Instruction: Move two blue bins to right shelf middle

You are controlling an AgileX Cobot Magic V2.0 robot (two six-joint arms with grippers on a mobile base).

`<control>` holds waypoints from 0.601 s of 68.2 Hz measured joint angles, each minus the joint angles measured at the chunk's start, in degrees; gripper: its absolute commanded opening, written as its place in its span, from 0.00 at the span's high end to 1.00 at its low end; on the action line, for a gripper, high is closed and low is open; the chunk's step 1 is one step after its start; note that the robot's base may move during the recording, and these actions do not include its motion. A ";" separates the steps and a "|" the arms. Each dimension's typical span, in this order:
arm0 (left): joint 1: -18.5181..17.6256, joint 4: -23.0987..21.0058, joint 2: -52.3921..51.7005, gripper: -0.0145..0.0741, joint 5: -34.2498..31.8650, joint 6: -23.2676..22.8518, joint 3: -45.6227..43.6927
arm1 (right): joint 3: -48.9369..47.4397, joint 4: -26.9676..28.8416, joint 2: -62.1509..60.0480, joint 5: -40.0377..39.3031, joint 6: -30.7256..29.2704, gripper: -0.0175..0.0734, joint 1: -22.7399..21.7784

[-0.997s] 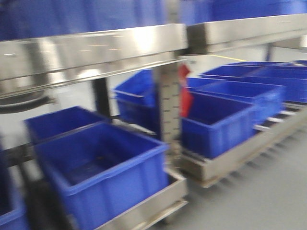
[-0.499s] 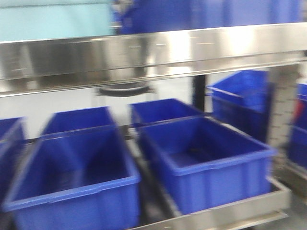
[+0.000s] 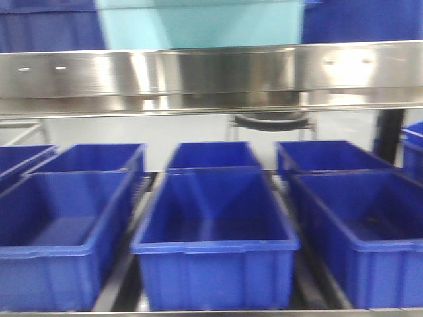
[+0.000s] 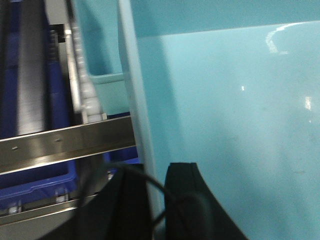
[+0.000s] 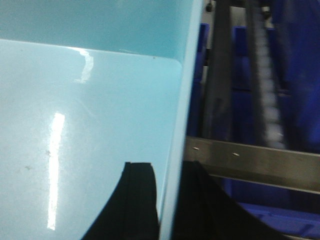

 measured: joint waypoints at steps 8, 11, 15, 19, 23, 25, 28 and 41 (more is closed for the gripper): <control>0.00 0.00 0.00 0.96 0.10 0.00 0.00 | 0.00 0.00 0.00 0.00 0.00 0.98 0.00; 0.00 0.00 0.00 0.96 0.10 0.00 0.00 | 0.00 0.00 0.00 0.00 0.00 0.98 0.00; 0.00 0.00 0.00 0.96 0.10 0.00 0.00 | 0.00 0.00 0.00 0.00 0.00 0.98 0.00; 0.00 -0.10 0.00 0.96 0.10 0.00 0.00 | 0.00 0.00 0.00 0.00 0.00 0.98 0.00; 0.00 -0.10 0.00 0.96 0.10 0.00 0.00 | 0.00 0.00 0.00 0.00 0.00 0.98 0.00; 0.00 -0.10 0.00 0.96 0.10 0.00 0.00 | 0.00 0.00 0.00 0.00 0.00 0.98 0.00; 0.00 -0.10 0.00 0.96 0.10 0.00 0.00 | 0.00 0.00 0.00 0.00 0.00 0.98 0.00; 0.00 -0.10 0.00 0.96 0.10 0.00 0.00 | 0.00 0.00 0.00 0.00 0.00 0.98 0.00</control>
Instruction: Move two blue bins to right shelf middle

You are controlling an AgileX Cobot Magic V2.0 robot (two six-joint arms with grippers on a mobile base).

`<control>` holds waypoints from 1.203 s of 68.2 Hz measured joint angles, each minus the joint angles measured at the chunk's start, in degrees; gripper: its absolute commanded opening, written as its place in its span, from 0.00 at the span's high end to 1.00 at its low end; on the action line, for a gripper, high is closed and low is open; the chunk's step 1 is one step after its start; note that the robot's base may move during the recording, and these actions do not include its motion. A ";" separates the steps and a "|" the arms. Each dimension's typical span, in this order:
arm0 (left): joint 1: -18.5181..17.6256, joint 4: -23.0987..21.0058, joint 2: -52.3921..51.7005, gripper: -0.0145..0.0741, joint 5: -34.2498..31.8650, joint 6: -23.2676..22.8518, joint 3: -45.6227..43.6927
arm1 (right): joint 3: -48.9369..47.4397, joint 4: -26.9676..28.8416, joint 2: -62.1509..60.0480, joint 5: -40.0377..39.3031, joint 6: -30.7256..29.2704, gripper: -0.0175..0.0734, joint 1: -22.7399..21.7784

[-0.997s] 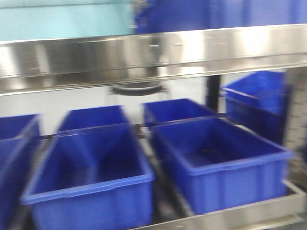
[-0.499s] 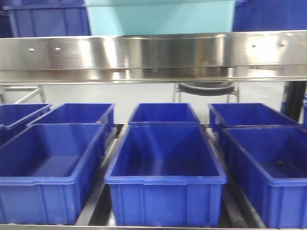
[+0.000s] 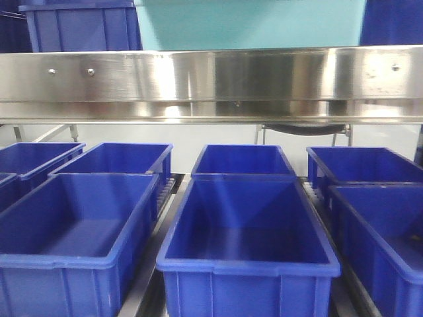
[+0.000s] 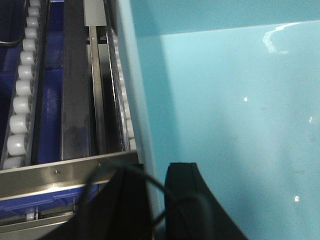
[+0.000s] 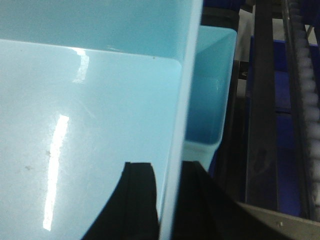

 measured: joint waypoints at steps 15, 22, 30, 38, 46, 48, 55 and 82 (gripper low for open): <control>0.00 0.10 0.00 0.96 0.00 0.00 0.00 | 0.00 0.00 0.00 0.00 0.00 0.98 0.00; 0.00 0.00 0.00 0.96 -0.12 0.00 0.00 | 0.00 0.00 0.00 0.00 0.00 0.98 0.00; 0.00 0.00 0.00 0.96 -0.12 0.00 0.00 | 0.00 0.00 0.00 0.00 0.00 0.98 0.00; 0.00 0.00 0.00 0.96 -0.12 0.00 0.00 | 0.00 0.00 0.00 0.00 0.00 0.98 0.00; 0.00 0.00 0.00 0.96 -0.12 0.00 0.00 | 0.00 0.00 0.00 0.00 0.00 0.98 0.00; 0.00 0.00 0.00 0.96 -0.12 0.00 0.00 | 0.00 0.00 0.00 0.00 0.00 0.98 0.00; 0.00 0.00 0.00 0.96 -0.12 0.00 0.00 | 0.00 0.00 0.00 0.00 0.00 0.98 0.00; 0.00 0.00 0.00 0.96 -0.12 0.00 0.00 | 0.00 0.00 0.00 0.00 0.00 0.98 0.00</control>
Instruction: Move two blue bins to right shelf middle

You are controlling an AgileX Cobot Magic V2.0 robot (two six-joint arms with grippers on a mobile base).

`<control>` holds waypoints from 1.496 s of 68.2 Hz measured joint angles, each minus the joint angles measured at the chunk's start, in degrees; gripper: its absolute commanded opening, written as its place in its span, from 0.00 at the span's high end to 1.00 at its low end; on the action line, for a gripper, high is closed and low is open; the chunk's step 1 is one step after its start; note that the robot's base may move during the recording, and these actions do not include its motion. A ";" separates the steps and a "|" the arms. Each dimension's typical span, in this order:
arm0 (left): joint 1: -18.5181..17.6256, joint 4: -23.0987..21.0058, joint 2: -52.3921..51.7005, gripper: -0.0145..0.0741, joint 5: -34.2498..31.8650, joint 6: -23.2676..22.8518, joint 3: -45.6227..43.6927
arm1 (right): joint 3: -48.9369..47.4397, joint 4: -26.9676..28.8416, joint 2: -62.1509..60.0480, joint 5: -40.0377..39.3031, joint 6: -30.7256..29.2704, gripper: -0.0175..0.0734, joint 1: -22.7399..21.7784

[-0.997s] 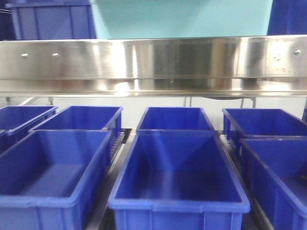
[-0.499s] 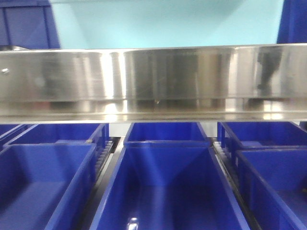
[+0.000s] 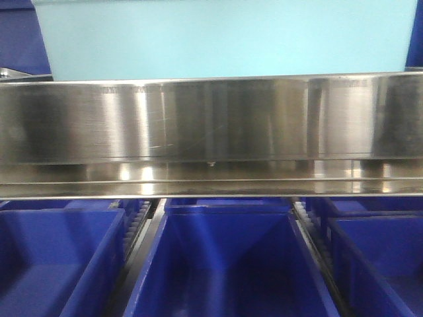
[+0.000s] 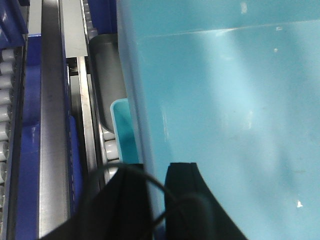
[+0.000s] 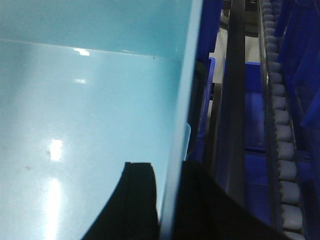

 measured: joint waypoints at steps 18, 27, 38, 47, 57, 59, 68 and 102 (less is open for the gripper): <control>0.00 0.00 0.00 0.96 0.00 0.00 0.00 | 0.00 0.00 0.00 0.00 0.00 0.98 0.00; 0.00 0.00 0.00 0.96 0.00 0.00 0.00 | 0.00 0.00 0.00 0.00 0.00 0.98 0.00; 0.00 0.00 0.00 0.96 0.00 0.00 0.00 | 0.00 0.00 0.00 0.00 0.00 0.98 0.00; 0.00 0.00 0.00 0.96 0.00 0.00 0.00 | 0.00 0.00 0.00 0.00 0.00 0.98 0.00; 0.00 0.00 0.00 0.96 0.00 0.00 0.00 | 0.00 0.00 0.00 0.00 0.00 0.98 0.00; 0.00 0.00 0.00 0.96 0.00 0.00 0.00 | 0.00 0.00 0.00 0.00 0.00 0.98 0.00; 0.00 0.00 0.00 0.96 0.00 0.00 0.00 | 0.00 0.00 0.00 0.00 0.00 0.98 0.00; 0.00 0.11 0.00 0.96 0.25 0.00 0.00 | 0.00 0.75 0.00 -0.22 0.00 0.98 0.00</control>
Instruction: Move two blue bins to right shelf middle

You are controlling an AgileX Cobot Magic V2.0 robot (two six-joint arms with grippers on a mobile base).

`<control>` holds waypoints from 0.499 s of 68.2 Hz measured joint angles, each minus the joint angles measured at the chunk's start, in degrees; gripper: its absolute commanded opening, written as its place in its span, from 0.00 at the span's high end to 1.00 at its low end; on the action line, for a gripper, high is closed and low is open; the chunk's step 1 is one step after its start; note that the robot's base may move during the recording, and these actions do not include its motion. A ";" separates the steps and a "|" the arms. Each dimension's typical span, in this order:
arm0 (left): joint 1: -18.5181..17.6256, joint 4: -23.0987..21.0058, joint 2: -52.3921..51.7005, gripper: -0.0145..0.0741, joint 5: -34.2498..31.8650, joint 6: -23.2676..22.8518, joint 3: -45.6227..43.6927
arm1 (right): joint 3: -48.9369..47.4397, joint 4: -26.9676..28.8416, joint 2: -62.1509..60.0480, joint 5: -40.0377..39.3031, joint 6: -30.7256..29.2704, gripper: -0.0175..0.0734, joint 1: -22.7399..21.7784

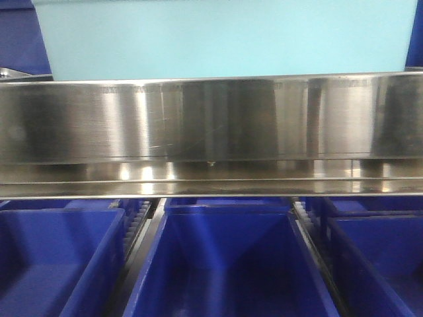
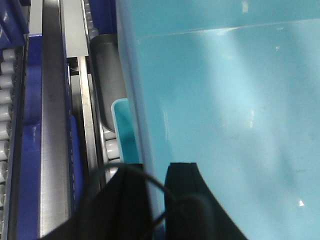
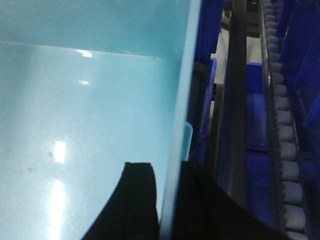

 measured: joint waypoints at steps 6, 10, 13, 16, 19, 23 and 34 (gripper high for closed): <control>0.00 0.12 0.23 0.96 0.16 0.00 0.00 | 0.00 0.21 0.23 0.00 0.00 0.98 0.00; 0.00 0.23 0.57 0.96 0.25 0.00 0.00 | 0.00 0.21 0.75 0.00 0.00 0.98 0.00; 0.00 0.23 1.06 0.96 0.31 0.00 0.00 | 0.00 0.21 1.19 0.13 0.00 0.98 0.00; 0.00 0.23 1.76 0.96 0.41 0.00 0.00 | 0.00 0.21 1.67 0.25 0.00 0.98 0.00; 0.00 0.34 2.42 0.96 0.57 0.00 0.00 | 0.00 0.21 2.20 0.54 0.00 0.98 0.00; 0.00 0.58 3.23 0.96 0.62 0.00 0.24 | 0.00 -0.04 2.85 0.94 0.00 0.98 -0.12; 0.00 1.03 4.58 0.96 0.72 0.00 0.78 | 0.00 -0.16 4.30 1.87 0.00 0.98 -0.12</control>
